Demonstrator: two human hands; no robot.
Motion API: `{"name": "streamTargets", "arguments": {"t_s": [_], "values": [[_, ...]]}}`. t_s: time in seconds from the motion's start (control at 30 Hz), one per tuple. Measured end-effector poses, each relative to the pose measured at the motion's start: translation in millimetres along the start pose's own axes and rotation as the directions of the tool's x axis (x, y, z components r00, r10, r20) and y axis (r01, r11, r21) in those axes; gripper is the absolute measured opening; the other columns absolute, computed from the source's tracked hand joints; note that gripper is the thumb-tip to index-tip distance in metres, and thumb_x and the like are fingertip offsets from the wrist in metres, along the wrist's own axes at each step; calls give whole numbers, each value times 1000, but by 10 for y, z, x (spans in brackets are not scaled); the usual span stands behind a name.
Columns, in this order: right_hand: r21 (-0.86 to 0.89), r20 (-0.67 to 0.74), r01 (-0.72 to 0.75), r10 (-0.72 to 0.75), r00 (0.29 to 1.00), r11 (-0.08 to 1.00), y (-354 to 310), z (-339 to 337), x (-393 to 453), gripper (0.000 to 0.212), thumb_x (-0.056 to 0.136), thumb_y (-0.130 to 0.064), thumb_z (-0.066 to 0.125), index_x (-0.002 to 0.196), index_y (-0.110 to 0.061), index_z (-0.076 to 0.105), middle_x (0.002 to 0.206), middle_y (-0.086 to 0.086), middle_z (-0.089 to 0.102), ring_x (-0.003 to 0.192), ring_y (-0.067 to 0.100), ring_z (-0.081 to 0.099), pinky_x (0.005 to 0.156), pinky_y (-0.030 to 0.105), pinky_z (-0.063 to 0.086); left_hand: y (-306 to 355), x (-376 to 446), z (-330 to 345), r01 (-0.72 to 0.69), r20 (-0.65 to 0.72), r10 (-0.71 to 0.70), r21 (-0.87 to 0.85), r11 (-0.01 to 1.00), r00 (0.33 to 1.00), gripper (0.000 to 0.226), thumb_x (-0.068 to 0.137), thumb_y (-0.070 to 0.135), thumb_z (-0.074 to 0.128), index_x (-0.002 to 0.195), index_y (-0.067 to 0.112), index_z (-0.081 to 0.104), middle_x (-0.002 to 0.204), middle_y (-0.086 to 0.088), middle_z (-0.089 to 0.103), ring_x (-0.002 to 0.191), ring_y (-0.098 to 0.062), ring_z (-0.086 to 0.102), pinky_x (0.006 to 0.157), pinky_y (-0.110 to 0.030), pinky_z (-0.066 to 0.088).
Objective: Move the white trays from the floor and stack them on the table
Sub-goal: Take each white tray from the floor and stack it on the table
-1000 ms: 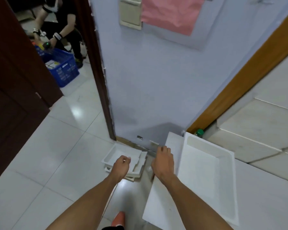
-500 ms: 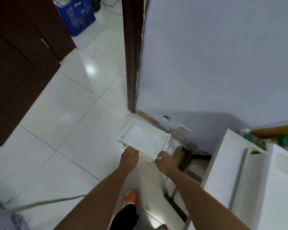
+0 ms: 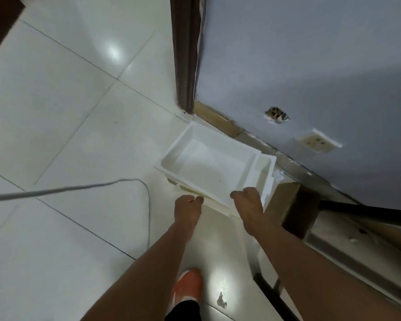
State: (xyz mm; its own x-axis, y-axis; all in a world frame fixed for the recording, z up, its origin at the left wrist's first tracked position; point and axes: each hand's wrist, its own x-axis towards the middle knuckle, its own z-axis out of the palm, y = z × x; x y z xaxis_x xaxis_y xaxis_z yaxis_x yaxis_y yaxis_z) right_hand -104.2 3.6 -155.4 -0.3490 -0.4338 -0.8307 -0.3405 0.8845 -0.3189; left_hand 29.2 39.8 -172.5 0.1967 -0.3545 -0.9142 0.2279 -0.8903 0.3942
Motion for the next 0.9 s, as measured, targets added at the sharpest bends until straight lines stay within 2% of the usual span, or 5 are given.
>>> {"name": "streamTargets", "arguments": {"t_s": [0.17,0.37,0.47,0.7,0.9], "values": [[186,-33,-92,100,994,978,203,180,548,72,92,-15,53,153,-10,15,149,9,38,131,31,44,99,37,38,-152,461,349,71,16,-70,-223,972,997,19,84,12,71,80,1,57,85,-13,61,75,-22,61,82,-34,57],[271,-31,-71,82,996,960,200,39,549,17,83,3,64,97,-5,58,90,13,56,75,24,52,71,35,49,-54,361,405,52,16,-49,-266,963,999,28,84,11,70,73,8,44,76,-7,53,63,-17,57,52,-17,52],[336,73,-96,76,994,937,24,-139,313,21,82,4,67,102,6,60,97,17,67,85,27,64,85,38,58,137,122,363,16,-44,-31,-313,950,999,13,83,7,62,81,3,50,80,-7,56,67,-18,58,52,-18,53],[399,-2,-29,33,999,917,-567,-587,-420,51,81,5,63,128,2,43,117,19,59,78,25,63,54,30,54,633,-771,95,-90,-107,58,-325,941,993,7,77,3,59,82,7,62,86,-7,66,72,-23,62,73,-35,55],[340,-189,74,-9,982,938,-942,-1450,-1410,69,83,1,58,142,-13,26,107,12,52,73,24,57,64,36,55,1001,-2017,-294,-264,-182,227,-209,942,957,15,74,-5,56,66,8,56,68,-5,56,56,-18,50,46,-19,41]]}}
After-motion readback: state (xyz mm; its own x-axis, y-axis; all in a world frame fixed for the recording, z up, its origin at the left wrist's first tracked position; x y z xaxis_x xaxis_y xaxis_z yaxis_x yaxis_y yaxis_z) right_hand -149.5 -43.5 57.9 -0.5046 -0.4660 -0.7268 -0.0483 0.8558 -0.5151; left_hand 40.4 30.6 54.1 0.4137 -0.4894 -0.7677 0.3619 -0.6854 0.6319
